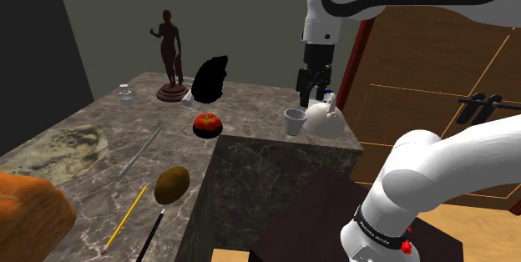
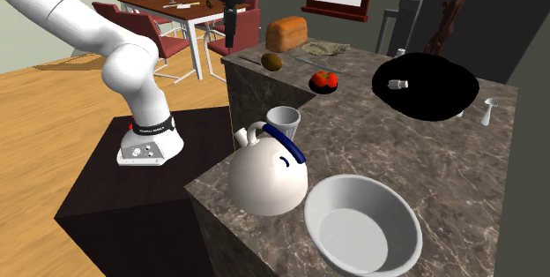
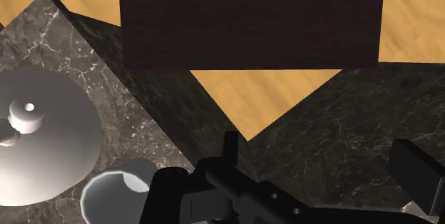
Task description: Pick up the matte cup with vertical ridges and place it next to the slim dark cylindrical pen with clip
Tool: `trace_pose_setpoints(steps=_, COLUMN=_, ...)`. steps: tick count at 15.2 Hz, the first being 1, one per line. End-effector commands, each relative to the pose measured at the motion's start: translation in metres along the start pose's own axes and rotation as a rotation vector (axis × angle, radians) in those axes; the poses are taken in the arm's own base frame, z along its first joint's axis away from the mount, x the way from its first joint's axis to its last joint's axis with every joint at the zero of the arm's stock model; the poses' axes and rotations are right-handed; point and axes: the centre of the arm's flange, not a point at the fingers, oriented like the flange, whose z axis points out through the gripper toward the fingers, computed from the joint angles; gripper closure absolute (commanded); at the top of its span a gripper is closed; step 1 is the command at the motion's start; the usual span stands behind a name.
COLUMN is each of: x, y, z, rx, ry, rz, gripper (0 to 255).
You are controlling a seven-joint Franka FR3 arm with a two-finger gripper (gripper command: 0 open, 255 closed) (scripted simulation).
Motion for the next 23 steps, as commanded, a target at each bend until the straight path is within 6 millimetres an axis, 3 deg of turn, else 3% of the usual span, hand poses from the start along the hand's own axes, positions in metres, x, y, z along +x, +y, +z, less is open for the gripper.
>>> trace_pose_setpoints(steps=1, x=0.0, y=0.0, z=0.0, rx=0.0, ry=0.0, rz=0.0, gripper=0)
trace_pose_setpoints(steps=18, x=0.152, y=0.11, z=0.093, rx=-0.157, ry=0.021, rz=0.028, gripper=0)
trace_pose_setpoints(steps=23, x=0.157, y=0.117, z=0.116, rx=-0.162, ry=0.022, rz=0.029, gripper=0)
